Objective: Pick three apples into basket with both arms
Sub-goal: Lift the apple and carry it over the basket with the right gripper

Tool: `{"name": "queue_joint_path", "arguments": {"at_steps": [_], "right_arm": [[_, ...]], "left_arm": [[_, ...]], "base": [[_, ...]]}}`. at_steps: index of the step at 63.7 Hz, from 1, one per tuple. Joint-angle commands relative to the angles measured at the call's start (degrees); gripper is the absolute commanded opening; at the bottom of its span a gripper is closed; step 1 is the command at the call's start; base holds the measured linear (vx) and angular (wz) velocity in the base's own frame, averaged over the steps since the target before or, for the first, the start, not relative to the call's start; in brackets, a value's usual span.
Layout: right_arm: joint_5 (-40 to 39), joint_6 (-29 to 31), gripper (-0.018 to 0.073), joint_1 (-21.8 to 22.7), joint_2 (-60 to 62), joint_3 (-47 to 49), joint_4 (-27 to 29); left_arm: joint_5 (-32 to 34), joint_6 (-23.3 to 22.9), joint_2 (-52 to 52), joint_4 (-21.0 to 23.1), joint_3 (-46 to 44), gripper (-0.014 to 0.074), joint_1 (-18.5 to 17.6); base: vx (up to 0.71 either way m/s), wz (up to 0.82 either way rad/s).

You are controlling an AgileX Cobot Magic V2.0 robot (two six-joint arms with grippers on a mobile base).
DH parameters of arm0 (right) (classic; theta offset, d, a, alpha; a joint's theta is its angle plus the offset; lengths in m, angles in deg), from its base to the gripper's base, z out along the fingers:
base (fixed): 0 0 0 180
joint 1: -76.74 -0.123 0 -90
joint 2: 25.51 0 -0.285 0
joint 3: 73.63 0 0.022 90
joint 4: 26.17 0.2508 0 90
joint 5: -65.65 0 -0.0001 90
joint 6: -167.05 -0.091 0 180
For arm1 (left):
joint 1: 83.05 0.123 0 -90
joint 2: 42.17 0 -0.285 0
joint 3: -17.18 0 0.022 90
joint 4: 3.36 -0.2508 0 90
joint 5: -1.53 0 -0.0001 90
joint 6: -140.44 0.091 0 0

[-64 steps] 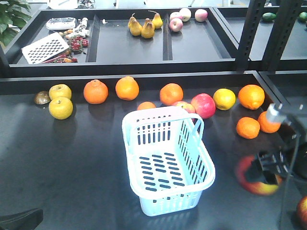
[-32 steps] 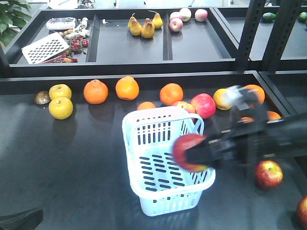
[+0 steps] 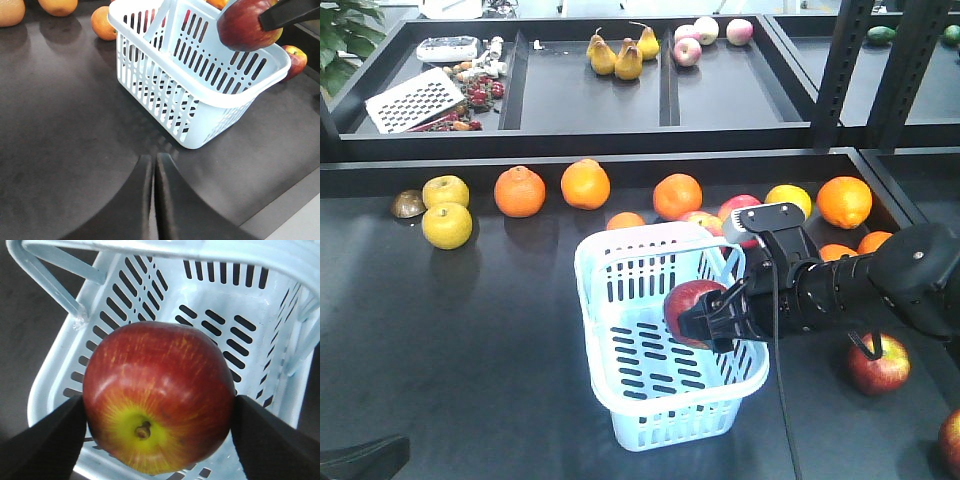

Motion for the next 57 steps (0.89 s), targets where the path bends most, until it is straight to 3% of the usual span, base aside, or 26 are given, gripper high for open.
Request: {"name": "queue_joint_path", "arguments": {"at_steps": [1,16,30,37,45,54,57], "right_arm": [[-2.0,1.31,0.0591,-0.11,1.9,1.44,1.43],[-4.29,1.31,0.0579,-0.11,1.9,1.44,1.5],[-5.54,1.06,0.0503,-0.11,2.22,1.44,2.17],[-2.23,1.06,0.042,0.21,3.45,1.44,0.1],[1.78,-3.59,0.0247,2.43,5.95,1.44,-3.88],[4.99,-11.92,-0.0016,7.98,8.88,1.39,-14.59],[5.26,-15.3,-0.0014,10.34,9.71,1.39,-19.45]], "left_arm": [[4.02,-0.33,-0.03,0.6,-1.43,-0.0008,0.1],[4.02,-0.33,-0.03,0.6,-1.43,-0.0008,0.1],[4.02,-0.33,-0.03,0.6,-1.43,-0.0008,0.1],[4.02,-0.33,-0.03,0.6,-1.43,-0.0008,0.1],[4.02,-0.33,-0.03,0.6,-1.43,-0.0008,0.1],[4.02,-0.33,-0.03,0.6,-1.43,-0.0008,0.1],[4.02,-0.33,-0.03,0.6,-1.43,-0.0008,0.1]], "base": [[0.0,0.0],[0.0,0.0],[0.0,0.0],[0.0,0.0],[0.0,0.0],[0.0,0.0],[0.0,0.0]]}}
